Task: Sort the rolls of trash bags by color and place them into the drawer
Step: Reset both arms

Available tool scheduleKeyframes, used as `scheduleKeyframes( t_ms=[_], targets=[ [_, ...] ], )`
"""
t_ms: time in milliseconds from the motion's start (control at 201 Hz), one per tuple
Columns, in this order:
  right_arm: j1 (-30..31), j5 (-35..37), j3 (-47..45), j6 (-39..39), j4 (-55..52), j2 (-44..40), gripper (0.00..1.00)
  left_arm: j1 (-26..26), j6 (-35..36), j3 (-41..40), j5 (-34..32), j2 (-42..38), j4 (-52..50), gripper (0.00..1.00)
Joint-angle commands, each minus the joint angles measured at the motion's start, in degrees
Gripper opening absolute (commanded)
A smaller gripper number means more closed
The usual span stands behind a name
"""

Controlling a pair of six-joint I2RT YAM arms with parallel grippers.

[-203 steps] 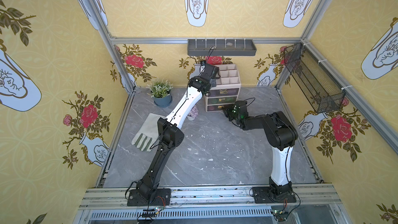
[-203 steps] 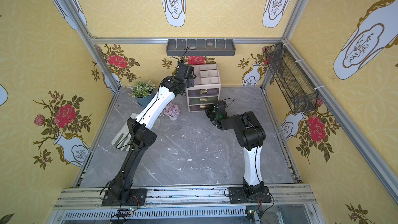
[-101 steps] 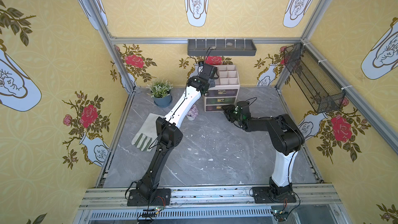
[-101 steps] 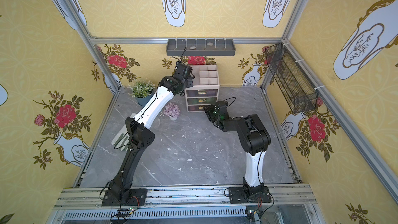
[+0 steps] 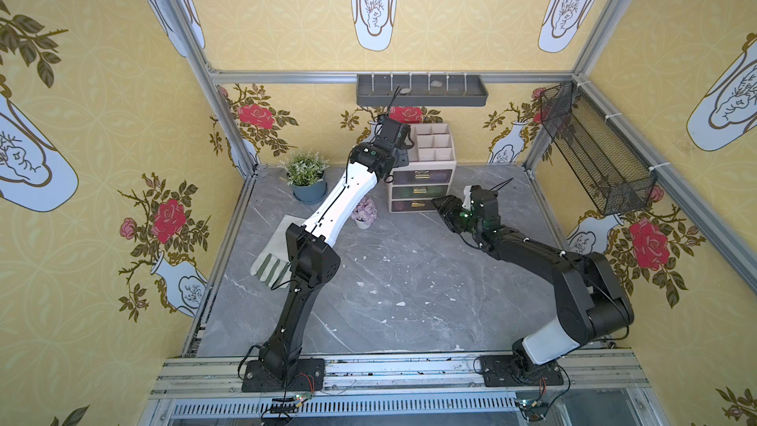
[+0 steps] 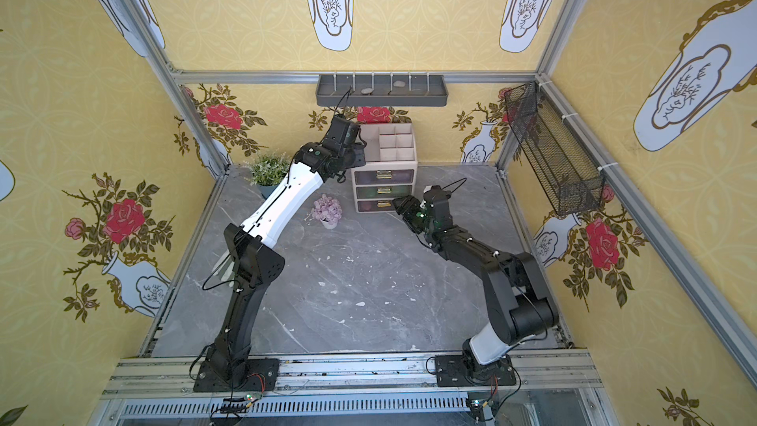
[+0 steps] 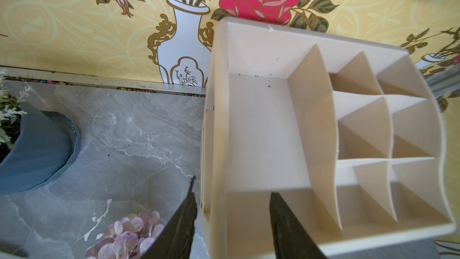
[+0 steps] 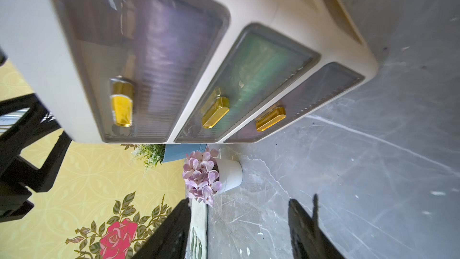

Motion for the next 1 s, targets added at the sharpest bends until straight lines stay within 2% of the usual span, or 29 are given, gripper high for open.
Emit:
scheduleKeyframes(
  t_ms=[0, 90, 204, 294, 383, 478, 543, 587, 657, 732, 752, 826, 906, 991],
  targets=[
    [-1.8, 2.2, 1.3, -8.0, -14.1, -5.5, 0.65, -0.1, 3.7, -4.9, 2.6, -5.8, 4.0, 0.58],
    [-3.2, 7.0, 4.7, -14.0, -25.9, -9.6, 0.66, -0.1, 6.1, -18.1, 2.3, -16.3, 11.4, 0.60],
    [-5.5, 16.5, 7.1, -20.3, -35.5, -13.2, 0.67, 0.2, 8.6, -45.4, -3.3, -34.1, 30.0, 0.62],
    [-7.6, 23.1, 5.9, -24.7, -37.0, -15.1, 0.68, 2.2, 8.7, -65.0, -9.2, -46.6, 43.5, 0.63],
    [-9.0, 26.4, 1.6, -31.5, -31.2, -17.3, 0.71, 5.4, 7.5, -78.2, -15.7, -54.9, 48.0, 0.65],
    [-9.8, 29.4, -3.8, -39.1, -23.9, -19.3, 0.72, 8.9, 7.4, -87.3, -20.7, -60.8, 46.5, 0.65],
    [-10.0, 32.2, -7.7, -44.5, -18.9, -19.8, 0.73, 10.2, 11.4, -93.4, -23.4, -63.2, 47.8, 0.66],
    [-10.4, 34.8, -10.6, -46.4, -15.0, -20.3, 0.74, 10.3, 14.8, -97.7, -25.4, -64.5, 51.0, 0.67],
    [-12.4, 35.2, -15.8, -48.1, -7.3, -20.8, 0.76, 10.6, 18.6, -103.6, -27.4, -65.9, 56.5, 0.67],
    [-15.2, 33.9, -21.9, -48.2, 2.3, -20.9, 0.77, 10.8, 20.7, -108.6, -27.4, -66.8, 60.5, 0.67],
    [-16.1, 33.5, -23.6, -48.0, 5.1, -20.6, 0.78, 12.5, 21.3, -109.9, -27.3, -66.9, 61.9, 0.67],
    [-19.5, 30.7, -28.3, -48.1, 15.7, -18.2, 0.79, 14.1, 25.1, -114.8, -26.6, -66.2, 69.1, 0.67],
    [-21.2, 29.0, -27.1, -49.7, 15.3, -17.3, 0.79, 15.8, 27.8, -119.3, -26.0, -65.2, 76.6, 0.68],
    [-21.8, 28.9, -27.9, -51.4, 18.0, -15.4, 0.79, 18.0, 28.0, -122.0, -24.5, -64.8, 79.5, 0.68]
  ],
)
